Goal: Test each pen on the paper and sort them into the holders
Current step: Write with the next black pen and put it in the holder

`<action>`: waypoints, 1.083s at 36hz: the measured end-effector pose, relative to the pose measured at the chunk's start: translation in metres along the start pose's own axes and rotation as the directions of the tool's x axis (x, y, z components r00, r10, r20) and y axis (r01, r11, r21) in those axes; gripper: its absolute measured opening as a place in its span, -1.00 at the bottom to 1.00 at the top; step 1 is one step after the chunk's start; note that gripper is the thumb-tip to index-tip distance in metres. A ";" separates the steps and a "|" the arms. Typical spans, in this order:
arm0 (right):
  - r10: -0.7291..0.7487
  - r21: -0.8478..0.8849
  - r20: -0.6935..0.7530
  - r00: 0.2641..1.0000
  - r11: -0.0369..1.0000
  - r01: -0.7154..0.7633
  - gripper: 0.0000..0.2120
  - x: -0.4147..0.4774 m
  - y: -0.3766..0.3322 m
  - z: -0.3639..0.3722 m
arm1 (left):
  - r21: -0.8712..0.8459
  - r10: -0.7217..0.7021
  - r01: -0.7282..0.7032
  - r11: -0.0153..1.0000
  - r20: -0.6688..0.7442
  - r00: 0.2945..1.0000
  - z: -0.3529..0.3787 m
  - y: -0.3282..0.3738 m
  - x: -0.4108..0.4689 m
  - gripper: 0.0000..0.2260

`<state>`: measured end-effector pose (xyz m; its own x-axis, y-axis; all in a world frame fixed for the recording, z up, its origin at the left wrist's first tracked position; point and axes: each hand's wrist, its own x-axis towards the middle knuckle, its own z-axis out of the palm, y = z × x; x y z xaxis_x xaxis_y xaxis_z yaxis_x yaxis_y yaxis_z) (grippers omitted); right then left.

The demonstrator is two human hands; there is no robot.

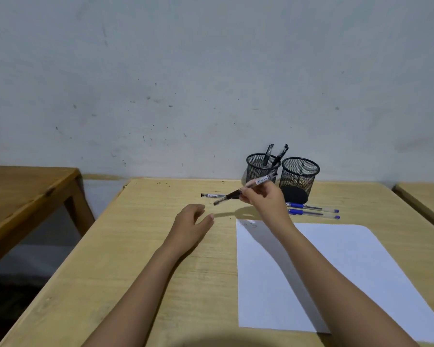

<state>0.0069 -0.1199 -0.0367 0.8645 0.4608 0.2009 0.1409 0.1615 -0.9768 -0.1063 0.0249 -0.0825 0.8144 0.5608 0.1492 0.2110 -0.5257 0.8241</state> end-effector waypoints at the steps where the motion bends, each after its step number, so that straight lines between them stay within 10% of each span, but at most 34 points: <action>1: 0.027 0.034 -0.006 1.000 0.999 -0.027 -0.90 -0.003 0.002 -0.001 | -0.102 -0.006 0.006 0.995 0.003 1.000 0.000 0.004 -0.002 -0.65; 12: 0.106 0.284 0.004 0.994 0.953 -0.103 -0.94 -0.024 0.005 -0.014 | -0.486 0.080 -0.058 0.872 0.026 0.996 0.010 0.038 -0.017 -0.86; 29: 0.084 0.255 0.181 0.980 0.958 -0.130 -0.86 -0.030 -0.022 -0.024 | -0.344 0.296 -0.252 0.905 0.081 0.952 0.000 0.064 -0.020 -0.81; 39: 0.076 0.392 -0.141 0.987 0.920 -0.015 -0.81 -0.020 -0.031 -0.097 | -0.359 0.070 -0.095 0.928 -0.081 0.994 -0.054 0.015 -0.009 -0.92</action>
<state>0.0325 -0.2187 -0.0174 0.9320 0.3443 0.1132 -0.0729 0.4839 -0.8721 -0.1395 0.0465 -0.0416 0.7807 0.5724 0.2507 -0.0755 -0.3118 0.9471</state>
